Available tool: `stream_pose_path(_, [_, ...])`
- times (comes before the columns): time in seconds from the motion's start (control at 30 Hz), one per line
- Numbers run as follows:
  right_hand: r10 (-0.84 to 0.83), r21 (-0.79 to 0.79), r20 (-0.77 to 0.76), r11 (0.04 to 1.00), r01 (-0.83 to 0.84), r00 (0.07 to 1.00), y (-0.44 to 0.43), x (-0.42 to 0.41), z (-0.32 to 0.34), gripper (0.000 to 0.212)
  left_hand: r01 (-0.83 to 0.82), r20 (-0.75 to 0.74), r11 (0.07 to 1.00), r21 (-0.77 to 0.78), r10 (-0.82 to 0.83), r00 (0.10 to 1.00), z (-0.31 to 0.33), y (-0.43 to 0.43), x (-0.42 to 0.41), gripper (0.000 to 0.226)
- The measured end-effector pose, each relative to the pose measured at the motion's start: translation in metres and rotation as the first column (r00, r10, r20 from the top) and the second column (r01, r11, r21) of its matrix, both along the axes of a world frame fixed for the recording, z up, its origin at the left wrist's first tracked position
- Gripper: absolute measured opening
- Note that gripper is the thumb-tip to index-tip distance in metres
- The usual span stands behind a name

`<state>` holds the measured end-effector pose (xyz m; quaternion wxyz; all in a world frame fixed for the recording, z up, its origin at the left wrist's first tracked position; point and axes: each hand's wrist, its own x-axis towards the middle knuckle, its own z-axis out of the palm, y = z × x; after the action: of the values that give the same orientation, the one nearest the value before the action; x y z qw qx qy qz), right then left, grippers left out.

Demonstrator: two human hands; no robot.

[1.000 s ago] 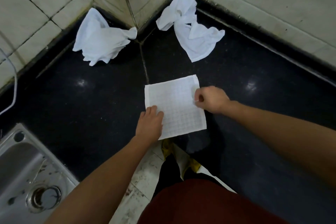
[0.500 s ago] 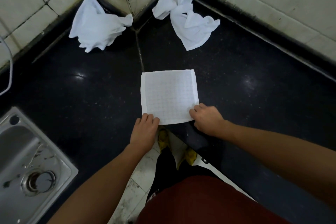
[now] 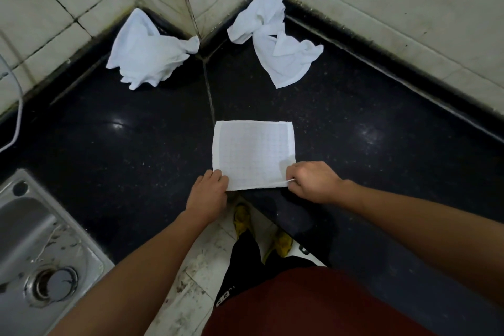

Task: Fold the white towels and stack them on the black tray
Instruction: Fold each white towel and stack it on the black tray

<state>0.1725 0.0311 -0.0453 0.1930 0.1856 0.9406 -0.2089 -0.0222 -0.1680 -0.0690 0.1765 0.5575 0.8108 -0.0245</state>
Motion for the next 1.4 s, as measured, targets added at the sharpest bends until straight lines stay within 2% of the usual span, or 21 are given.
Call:
stream_pose_path(0.13, [-0.203, -0.106, -0.005, 0.974, 0.201, 0.979, 0.016, -0.003, 0.000, 0.019, -0.179, 0.215, 0.979, 0.098, 0.155, 0.964, 0.017, 0.014, -0.025, 0.009])
stream_pose_path(0.3, [-0.550, -0.288, -0.059, 0.809, 0.513, 0.833, 0.045, -0.021, -0.001, 0.007, -0.449, 0.435, 0.889, 0.089, 0.371, 0.820, 0.031, 0.048, -0.063, 0.011])
stream_pose_path(0.47, [-0.767, -0.369, -0.035, 0.606, 0.705, 0.641, 0.069, -0.049, -0.009, 0.008, -0.597, 0.498, 0.798, 0.082, 0.486, 0.718, 0.021, 0.087, -0.091, 0.009])
stream_pose_path(0.63, [-0.829, -0.293, -0.009, 0.536, 0.791, 0.559, 0.080, -0.070, -0.021, 0.008, -0.627, 0.485, 0.777, 0.058, 0.527, 0.698, 0.008, 0.116, -0.107, 0.005])
stream_pose_path(0.83, [-0.836, -0.187, 0.033, 0.533, 0.825, 0.548, 0.089, -0.088, -0.028, 0.012, -0.586, 0.425, 0.811, 0.009, 0.527, 0.736, -0.007, 0.132, -0.120, 0.008])
stream_pose_path(0.93, [-0.821, -0.089, 0.046, 0.564, 0.821, 0.569, 0.092, -0.091, -0.028, 0.016, -0.531, 0.348, 0.847, -0.021, 0.504, 0.791, -0.012, 0.132, -0.122, 0.002])
stream_pose_path(1.0, [-0.784, 0.003, 0.031, 0.620, 0.784, 0.620, 0.091, -0.091, -0.028, 0.023, -0.483, 0.285, 0.875, -0.016, 0.467, 0.837, -0.011, 0.131, -0.121, 0.008])
stream_pose_path(1.1, [-0.679, 0.085, -0.116, 0.720, 0.689, 0.725, 0.085, -0.092, -0.025, 0.026, -0.333, 0.192, 0.937, 0.104, 0.310, 0.931, -0.004, 0.127, -0.113, 0.019])
stream_pose_path(1.17, [-0.618, 0.038, -0.221, 0.767, 0.640, 0.754, 0.076, -0.096, -0.019, 0.019, -0.162, 0.150, 0.969, 0.189, 0.135, 0.979, 0.002, 0.123, -0.103, 0.018])
stream_pose_path(1.2, [-0.595, -0.013, -0.227, 0.793, 0.609, 0.771, 0.069, -0.098, -0.017, 0.016, -0.076, 0.142, 0.978, 0.194, 0.048, 0.989, 0.003, 0.119, -0.095, 0.015])
stream_pose_path(1.3, [-0.547, -0.176, -0.053, 0.829, 0.531, 0.836, 0.040, -0.098, -0.015, 0.009, 0.110, 0.123, 0.987, 0.118, -0.124, 0.985, 0.000, 0.099, -0.076, 0.007])
stream_pose_path(1.4, [-0.540, -0.210, 0.080, 0.812, 0.544, 0.837, 0.024, -0.078, -0.028, 0.008, 0.106, 0.124, 0.991, 0.088, -0.116, 0.986, -0.011, 0.074, -0.072, 0.006])
